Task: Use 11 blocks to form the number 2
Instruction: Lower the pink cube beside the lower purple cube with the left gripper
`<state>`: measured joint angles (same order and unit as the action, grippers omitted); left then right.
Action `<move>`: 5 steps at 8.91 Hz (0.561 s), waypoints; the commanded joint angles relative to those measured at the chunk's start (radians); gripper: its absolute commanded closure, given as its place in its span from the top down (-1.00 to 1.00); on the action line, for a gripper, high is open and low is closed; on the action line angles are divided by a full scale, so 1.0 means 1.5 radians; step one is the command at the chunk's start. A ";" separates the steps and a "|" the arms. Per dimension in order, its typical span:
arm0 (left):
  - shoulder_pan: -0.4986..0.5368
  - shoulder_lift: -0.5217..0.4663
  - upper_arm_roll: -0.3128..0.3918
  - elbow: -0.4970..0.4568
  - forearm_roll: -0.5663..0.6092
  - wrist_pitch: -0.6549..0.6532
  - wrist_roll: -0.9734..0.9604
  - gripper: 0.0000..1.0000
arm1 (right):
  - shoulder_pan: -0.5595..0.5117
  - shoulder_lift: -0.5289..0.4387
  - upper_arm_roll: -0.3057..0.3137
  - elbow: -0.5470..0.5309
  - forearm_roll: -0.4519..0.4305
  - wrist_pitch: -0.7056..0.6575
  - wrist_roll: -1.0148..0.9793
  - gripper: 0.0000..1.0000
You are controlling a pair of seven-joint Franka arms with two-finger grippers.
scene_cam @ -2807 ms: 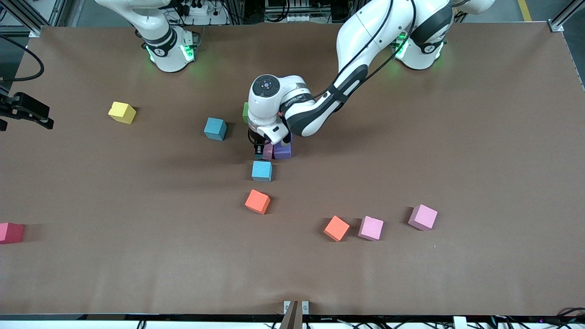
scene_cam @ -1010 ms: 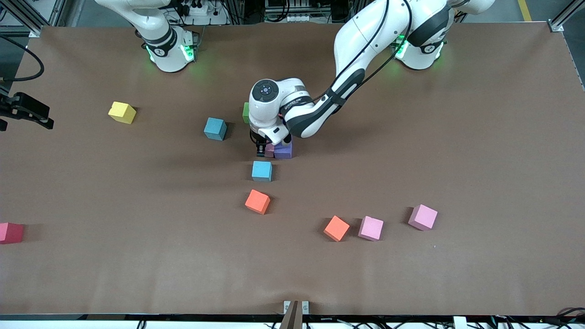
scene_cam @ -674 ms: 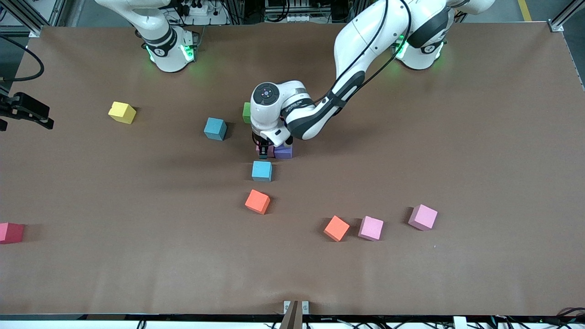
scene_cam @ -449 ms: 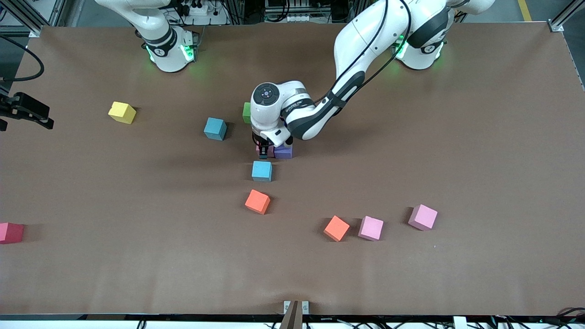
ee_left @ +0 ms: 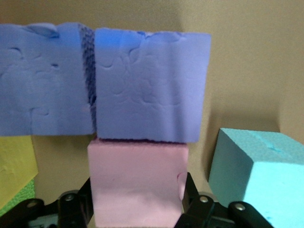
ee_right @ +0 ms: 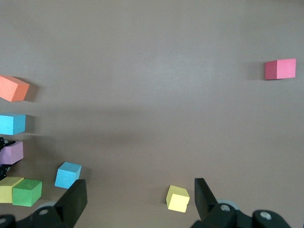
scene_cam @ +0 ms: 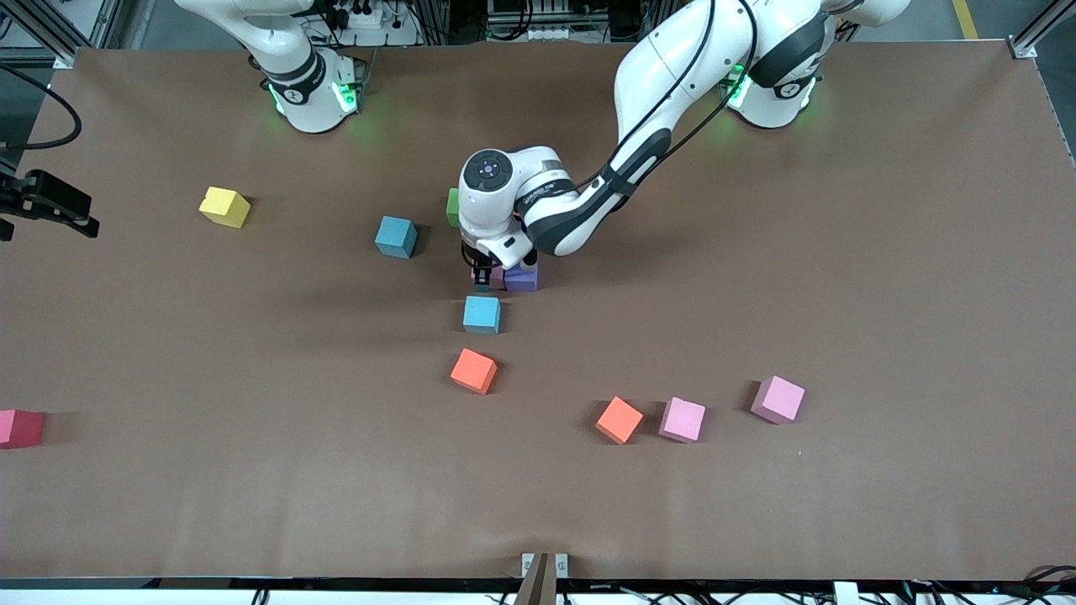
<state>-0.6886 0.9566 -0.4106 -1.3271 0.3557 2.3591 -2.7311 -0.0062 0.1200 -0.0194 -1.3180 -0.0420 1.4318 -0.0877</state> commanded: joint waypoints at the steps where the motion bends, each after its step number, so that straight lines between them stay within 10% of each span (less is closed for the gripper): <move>1: -0.009 -0.026 0.002 0.001 -0.012 -0.034 -0.052 0.49 | -0.008 0.002 0.009 0.010 0.013 -0.010 0.001 1.00; 5: 0.003 -0.084 0.001 0.002 -0.011 -0.103 -0.045 0.49 | 0.011 0.002 0.012 0.010 0.012 -0.025 0.001 1.00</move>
<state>-0.6855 0.8866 -0.4168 -1.3099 0.3510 2.2620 -2.7311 -0.0004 0.1200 -0.0052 -1.3180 -0.0407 1.4117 -0.0883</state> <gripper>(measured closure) 0.251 0.000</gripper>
